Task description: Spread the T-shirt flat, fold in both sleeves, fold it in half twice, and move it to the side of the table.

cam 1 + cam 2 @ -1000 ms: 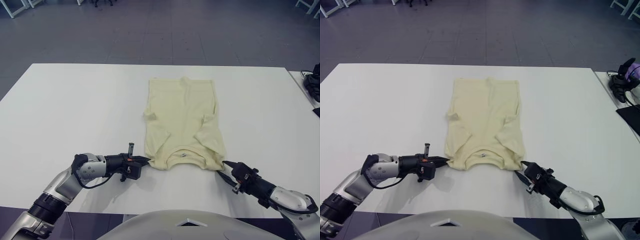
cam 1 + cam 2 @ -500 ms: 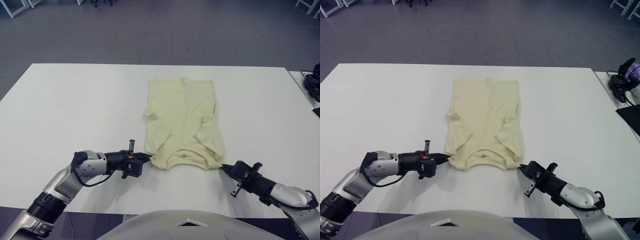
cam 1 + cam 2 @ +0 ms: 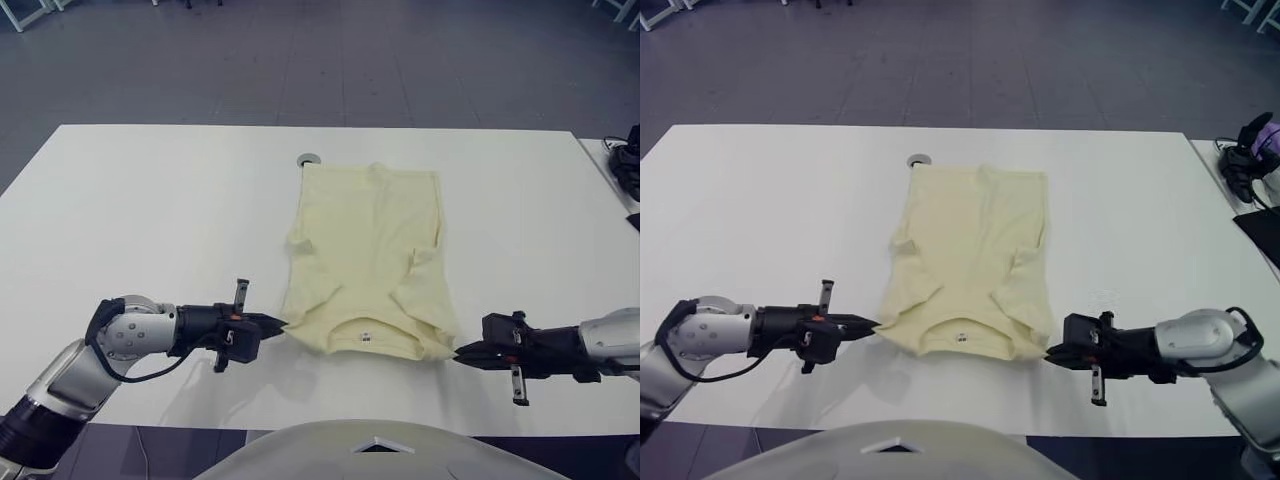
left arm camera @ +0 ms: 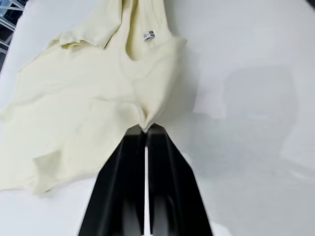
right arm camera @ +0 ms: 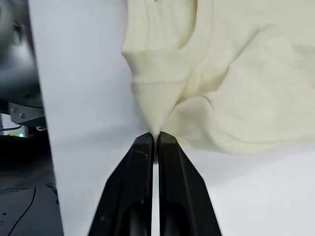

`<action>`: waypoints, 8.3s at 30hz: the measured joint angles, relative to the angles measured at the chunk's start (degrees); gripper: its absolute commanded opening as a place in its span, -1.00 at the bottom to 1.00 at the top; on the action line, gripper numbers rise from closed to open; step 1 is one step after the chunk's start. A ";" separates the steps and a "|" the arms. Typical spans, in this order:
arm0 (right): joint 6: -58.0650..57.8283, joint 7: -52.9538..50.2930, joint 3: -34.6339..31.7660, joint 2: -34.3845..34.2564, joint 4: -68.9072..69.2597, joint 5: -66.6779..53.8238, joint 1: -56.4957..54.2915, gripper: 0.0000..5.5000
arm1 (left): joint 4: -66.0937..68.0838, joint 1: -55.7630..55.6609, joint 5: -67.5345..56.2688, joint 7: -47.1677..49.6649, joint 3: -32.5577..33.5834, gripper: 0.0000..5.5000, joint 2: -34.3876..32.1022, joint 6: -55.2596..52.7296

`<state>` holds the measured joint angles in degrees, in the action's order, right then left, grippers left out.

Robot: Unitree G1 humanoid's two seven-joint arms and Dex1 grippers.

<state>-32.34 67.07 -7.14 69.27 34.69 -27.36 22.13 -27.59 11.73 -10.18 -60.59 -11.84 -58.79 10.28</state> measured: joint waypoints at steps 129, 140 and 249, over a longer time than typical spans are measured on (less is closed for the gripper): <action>-12.76 -36.41 -10.02 -47.12 -30.83 -6.43 -38.71 -1.00 | 16.13 -13.22 -1.85 0.35 2.66 -0.10 17.21 -10.03; -22.40 -27.21 -3.51 -34.64 -10.24 -10.48 -14.08 -1.00 | 18.62 -7.93 3.48 -0.79 -0.94 0.64 14.82 -7.62; -9.05 -21.75 19.90 -21.03 -0.54 26.78 -19.18 0.89 | 95.28 -68.76 46.57 36.68 -20.90 0.96 35.47 20.97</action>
<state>-41.39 45.32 12.76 48.24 34.15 -0.58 2.95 67.69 -57.03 36.39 -23.91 -32.74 -23.32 31.25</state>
